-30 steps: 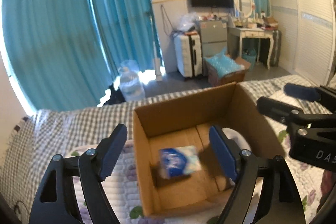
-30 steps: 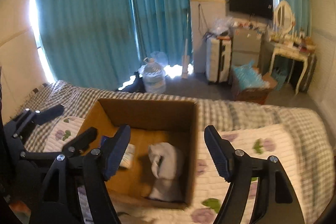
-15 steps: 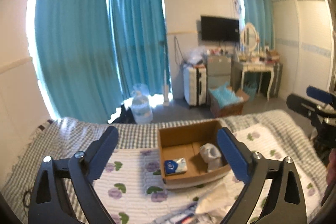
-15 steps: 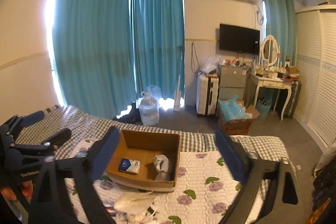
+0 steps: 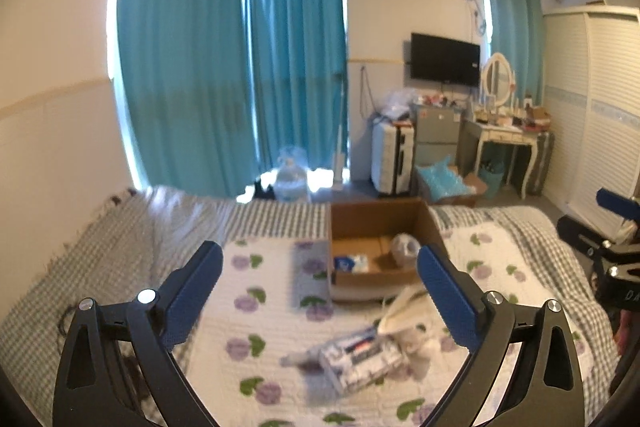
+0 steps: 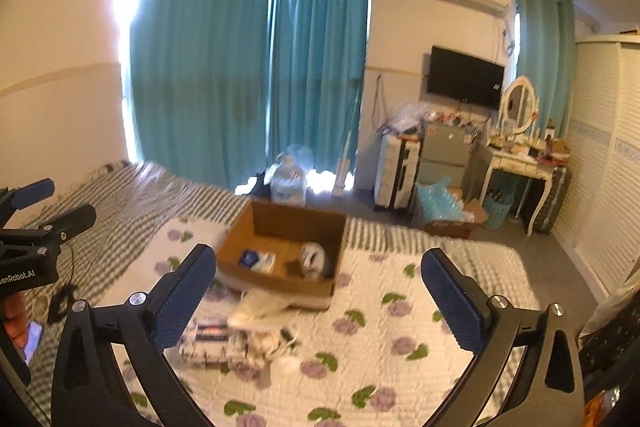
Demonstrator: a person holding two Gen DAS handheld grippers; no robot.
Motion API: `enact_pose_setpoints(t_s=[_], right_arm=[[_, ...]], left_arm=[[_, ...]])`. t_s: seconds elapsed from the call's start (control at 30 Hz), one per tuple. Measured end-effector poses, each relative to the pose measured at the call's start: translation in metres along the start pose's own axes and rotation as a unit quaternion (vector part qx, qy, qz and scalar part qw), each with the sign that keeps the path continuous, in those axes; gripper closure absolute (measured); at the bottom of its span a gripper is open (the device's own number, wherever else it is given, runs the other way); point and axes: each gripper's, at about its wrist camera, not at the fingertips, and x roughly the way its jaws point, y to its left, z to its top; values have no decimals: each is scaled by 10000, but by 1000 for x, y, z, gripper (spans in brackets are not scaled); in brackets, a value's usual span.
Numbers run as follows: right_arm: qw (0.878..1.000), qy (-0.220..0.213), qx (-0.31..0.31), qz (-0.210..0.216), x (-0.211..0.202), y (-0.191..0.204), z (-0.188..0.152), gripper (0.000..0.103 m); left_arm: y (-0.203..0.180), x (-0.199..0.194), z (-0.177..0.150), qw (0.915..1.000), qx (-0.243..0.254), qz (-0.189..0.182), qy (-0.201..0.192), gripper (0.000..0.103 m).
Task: Organize soft objects
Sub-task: 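Lift both grippers out of the box, then grasp the floral tissue paper packet with the left gripper while the right gripper grasps the white face mask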
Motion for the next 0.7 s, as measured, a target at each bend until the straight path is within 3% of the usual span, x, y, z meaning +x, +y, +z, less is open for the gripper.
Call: enact_pose_setpoints(t_s=[0.37, 0.5, 0.7], right_arm=[[9910, 1288, -57, 373, 127, 35, -92, 0], [9857, 1606, 67, 512, 171, 46, -109, 0], [9817, 1801, 1, 625, 218, 68, -113, 0]], left_arm=[[14, 84, -96, 9928, -297, 88, 1153, 3], [26, 118, -126, 9865, -400, 169, 1581, 3], [38, 152, -143, 9818, -393, 195, 1849, 3]])
